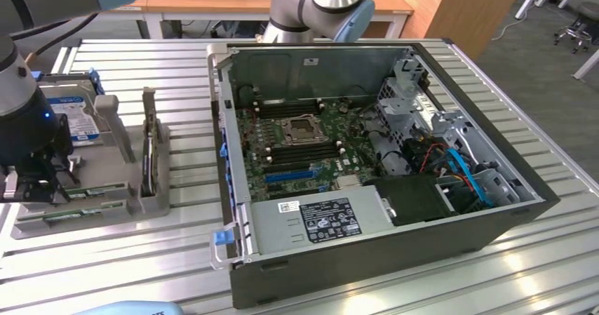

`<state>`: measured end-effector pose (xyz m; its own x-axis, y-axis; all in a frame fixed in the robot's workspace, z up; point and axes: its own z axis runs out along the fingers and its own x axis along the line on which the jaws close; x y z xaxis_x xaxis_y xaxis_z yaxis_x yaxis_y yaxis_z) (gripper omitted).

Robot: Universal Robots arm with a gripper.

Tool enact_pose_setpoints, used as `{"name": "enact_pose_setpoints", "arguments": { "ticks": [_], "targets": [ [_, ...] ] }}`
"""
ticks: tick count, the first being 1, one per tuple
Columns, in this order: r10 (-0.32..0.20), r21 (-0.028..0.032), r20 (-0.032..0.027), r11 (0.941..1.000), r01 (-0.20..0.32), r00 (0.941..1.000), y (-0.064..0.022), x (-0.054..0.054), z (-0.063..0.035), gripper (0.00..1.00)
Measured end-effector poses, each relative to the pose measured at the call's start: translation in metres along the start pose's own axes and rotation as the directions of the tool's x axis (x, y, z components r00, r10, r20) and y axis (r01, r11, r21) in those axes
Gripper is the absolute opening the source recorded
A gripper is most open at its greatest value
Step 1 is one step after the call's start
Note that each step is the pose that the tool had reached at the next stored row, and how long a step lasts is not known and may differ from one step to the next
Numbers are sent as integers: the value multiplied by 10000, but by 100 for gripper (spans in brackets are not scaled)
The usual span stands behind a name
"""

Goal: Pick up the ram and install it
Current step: 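Pick up the ram and move it above insertion slot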

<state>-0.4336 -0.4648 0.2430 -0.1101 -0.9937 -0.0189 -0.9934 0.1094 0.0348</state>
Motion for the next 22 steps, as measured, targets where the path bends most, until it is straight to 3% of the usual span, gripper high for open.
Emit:
{"name": "enact_pose_setpoints", "arguments": {
  "ticks": [6, 12, 22],
  "targets": [
    [-12, -1, -1, 10000, 12, 10000, -1, 3, 21, 35],
    [-426, -9, -16, 9991, 426, 9991, -1, 10, 24, 35],
    [-452, -7, -15, 9990, 451, 9990, -5, 30, 51, 35]
  ]
}}
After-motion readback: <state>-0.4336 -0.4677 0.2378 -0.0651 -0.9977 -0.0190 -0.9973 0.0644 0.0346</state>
